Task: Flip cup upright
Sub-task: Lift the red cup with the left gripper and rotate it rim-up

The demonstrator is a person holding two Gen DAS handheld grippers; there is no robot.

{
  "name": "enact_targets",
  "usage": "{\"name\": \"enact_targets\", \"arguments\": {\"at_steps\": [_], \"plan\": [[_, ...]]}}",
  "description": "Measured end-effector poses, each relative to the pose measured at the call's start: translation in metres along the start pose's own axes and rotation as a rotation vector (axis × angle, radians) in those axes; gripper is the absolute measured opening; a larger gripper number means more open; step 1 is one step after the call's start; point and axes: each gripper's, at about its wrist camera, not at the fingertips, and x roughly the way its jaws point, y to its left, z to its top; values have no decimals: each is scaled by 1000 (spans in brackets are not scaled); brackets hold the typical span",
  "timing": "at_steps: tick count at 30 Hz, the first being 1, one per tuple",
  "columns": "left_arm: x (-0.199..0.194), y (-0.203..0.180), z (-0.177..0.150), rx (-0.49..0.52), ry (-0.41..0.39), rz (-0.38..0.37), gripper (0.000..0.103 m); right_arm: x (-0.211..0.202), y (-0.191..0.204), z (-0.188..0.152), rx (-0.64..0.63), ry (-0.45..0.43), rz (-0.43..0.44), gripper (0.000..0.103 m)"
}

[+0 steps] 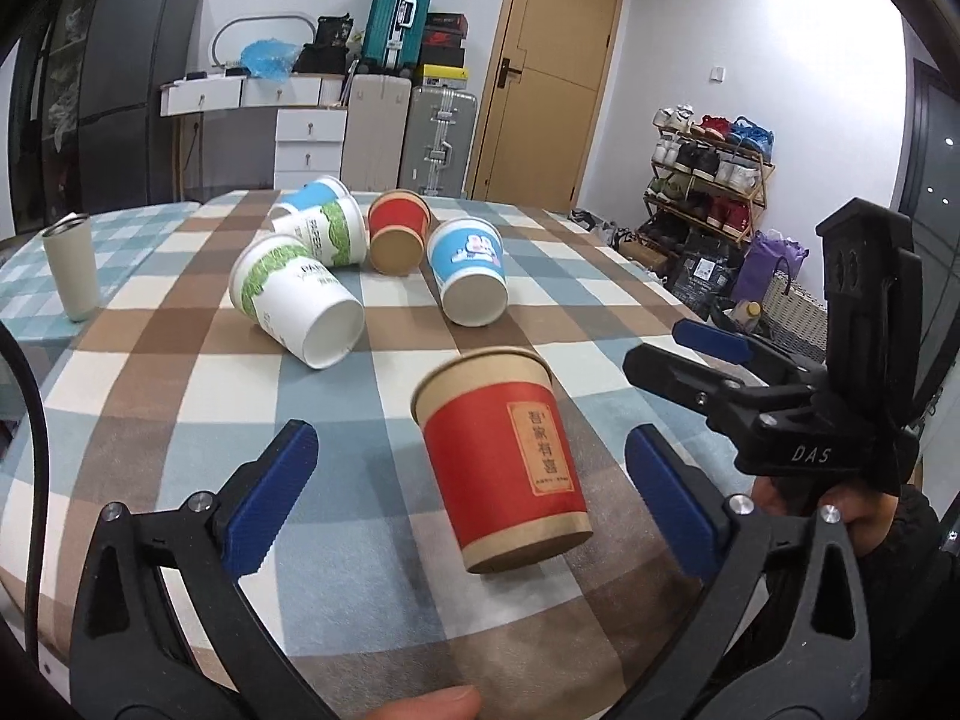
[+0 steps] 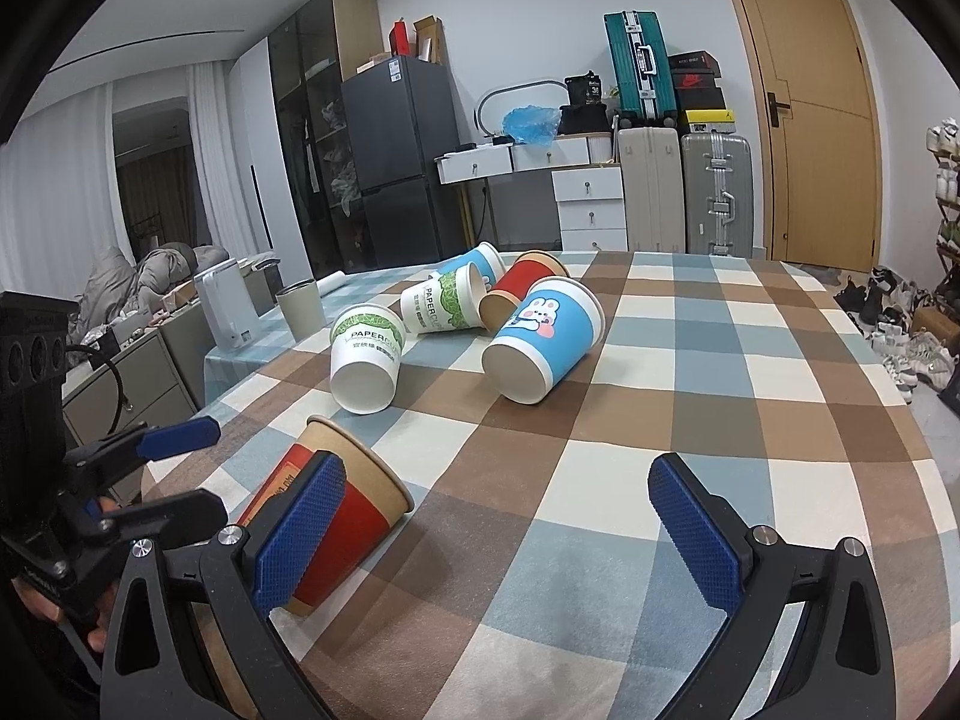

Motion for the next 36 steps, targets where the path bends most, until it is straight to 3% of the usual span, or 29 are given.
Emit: {"name": "enact_targets", "arguments": {"at_steps": [16, 36], "plan": [[-1, 45, -1, 7, -92, 89, 102, 15, 15, 1, 12, 69, 25, 103], [10, 54, -7, 5, -97, 105, 102, 21, 22, -1, 31, 87, 52, 103]]}}
